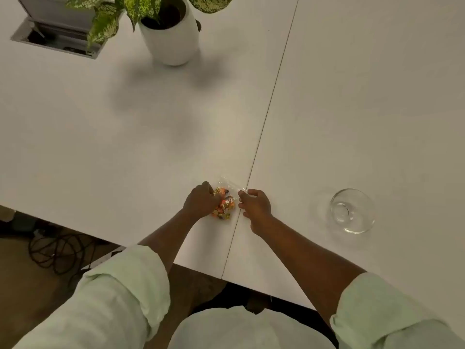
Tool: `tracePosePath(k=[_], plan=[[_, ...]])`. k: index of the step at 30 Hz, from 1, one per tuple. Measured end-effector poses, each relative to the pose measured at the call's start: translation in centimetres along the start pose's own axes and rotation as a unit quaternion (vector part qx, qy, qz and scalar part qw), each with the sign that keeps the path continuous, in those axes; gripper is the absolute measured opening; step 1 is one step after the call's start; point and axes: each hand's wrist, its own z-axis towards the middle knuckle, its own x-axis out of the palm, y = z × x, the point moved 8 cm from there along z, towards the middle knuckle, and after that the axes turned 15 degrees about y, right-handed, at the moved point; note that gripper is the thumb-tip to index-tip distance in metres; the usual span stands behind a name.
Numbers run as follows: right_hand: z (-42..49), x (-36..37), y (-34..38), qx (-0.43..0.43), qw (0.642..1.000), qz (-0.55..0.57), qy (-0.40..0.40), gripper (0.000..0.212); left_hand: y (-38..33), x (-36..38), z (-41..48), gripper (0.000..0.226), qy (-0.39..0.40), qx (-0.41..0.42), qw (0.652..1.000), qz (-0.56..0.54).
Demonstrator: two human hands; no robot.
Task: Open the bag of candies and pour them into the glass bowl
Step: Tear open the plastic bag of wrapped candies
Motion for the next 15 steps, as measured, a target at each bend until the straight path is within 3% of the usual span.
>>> tracePosePath(k=[3, 5, 10, 12, 15], plan=[[-0.4, 0.0, 1.0, -0.030, 0.998, -0.049, -0.001, 0.011, -0.1, 0.4, 0.1, 0.043, 0.047, 0.000, 0.999, 0.004], [-0.8, -0.2, 1.5, -0.055, 0.996, -0.077, 0.000, 0.007, -0.5, 0.4, -0.1, 0.045, 0.064, 0.003, 0.998, 0.011], [-2.2, -0.3, 3.8, -0.124, 0.973, -0.195, 0.012, 0.014, -3.3, -1.7, -1.1, 0.061, -0.023, 0.089, 0.992, 0.086], [-2.9, -0.9, 4.8, -0.153, 0.963, -0.221, 0.013, 0.015, -5.6, -2.3, -2.0, 0.054, -0.062, 0.158, 0.977, 0.126], [-3.9, -1.3, 6.6, -0.195, 0.941, -0.276, 0.017, 0.014, -8.0, -2.7, -3.1, 0.025, -0.052, 0.230, 0.957, 0.169]])
